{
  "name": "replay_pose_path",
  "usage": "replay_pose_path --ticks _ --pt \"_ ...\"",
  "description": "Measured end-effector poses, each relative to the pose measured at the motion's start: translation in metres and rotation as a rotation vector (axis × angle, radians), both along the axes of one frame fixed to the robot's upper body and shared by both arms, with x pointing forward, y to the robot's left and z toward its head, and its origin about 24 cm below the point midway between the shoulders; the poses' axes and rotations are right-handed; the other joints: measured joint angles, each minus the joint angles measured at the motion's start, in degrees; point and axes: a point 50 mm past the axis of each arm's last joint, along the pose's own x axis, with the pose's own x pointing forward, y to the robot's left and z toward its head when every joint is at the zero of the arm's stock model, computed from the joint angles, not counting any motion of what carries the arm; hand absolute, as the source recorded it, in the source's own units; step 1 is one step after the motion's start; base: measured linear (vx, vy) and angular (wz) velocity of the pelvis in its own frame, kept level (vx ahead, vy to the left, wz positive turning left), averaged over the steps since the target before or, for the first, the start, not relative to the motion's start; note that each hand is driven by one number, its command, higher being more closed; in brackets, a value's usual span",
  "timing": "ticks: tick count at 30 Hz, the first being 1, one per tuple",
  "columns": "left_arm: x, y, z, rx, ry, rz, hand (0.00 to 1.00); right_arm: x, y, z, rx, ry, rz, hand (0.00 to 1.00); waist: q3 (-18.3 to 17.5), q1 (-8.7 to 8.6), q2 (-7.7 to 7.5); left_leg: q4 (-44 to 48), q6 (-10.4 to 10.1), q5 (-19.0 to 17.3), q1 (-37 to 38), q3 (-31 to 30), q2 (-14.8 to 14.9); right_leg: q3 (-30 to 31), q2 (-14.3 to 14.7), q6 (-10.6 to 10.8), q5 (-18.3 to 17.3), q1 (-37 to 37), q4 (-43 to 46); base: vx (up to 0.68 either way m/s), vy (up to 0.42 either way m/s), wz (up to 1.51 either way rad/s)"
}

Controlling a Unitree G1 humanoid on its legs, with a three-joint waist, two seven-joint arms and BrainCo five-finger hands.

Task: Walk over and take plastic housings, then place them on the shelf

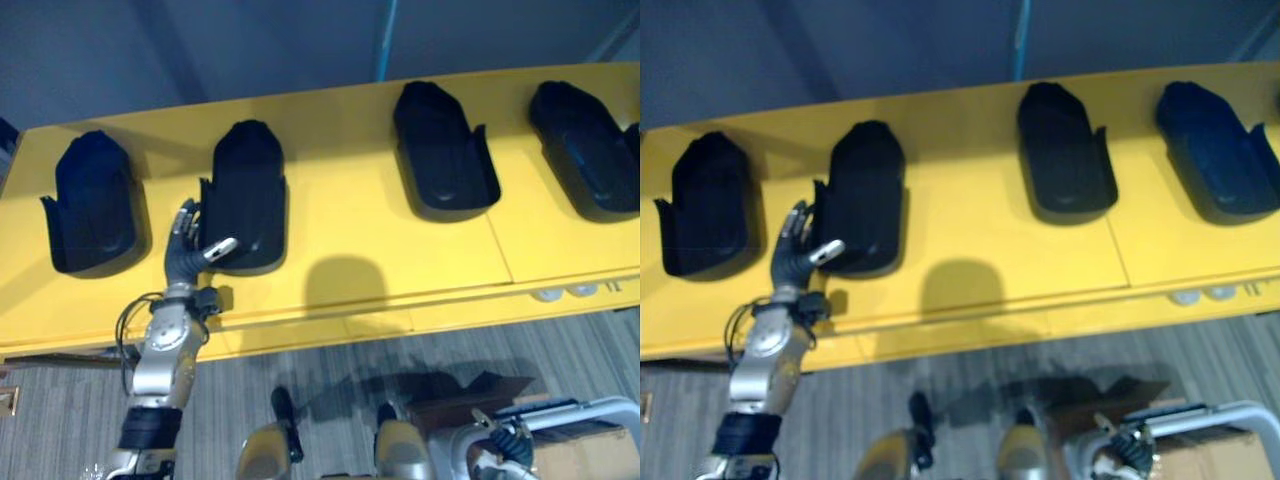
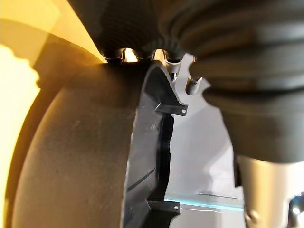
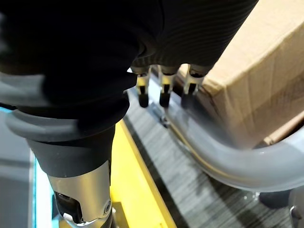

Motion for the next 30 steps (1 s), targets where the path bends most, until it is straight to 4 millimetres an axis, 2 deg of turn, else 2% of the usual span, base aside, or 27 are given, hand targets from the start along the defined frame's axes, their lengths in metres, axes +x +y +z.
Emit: replay_pose_path --ticks 20,30 --pt "0.0053 -0.0019 0.0007 -0.135 -0.007 -0.076 0.0 -0.0007 0.0072 -0.0043 0.021 0.022 0.014 0.0 -0.82 -0.16 -1.18 -1.53 0.35 1.34 -0.6 -0.41 -0.71 0.09 -0.37 0.47 0.41 -0.62 -0.68 0.0 0.001 0.01" --pt "0.0086 -0.0062 0.005 -0.126 -0.023 -0.114 0.0 0.003 0.0077 -0.005 0.019 0.025 0.005 0.0 -0.71 -0.88 -1.43 -2.02 0.84 2.09 -1.41 -1.52 -1.39 -0.03 -0.66 0.12 0.98 -0.94 -1.01 0.0 0.006 0.06"
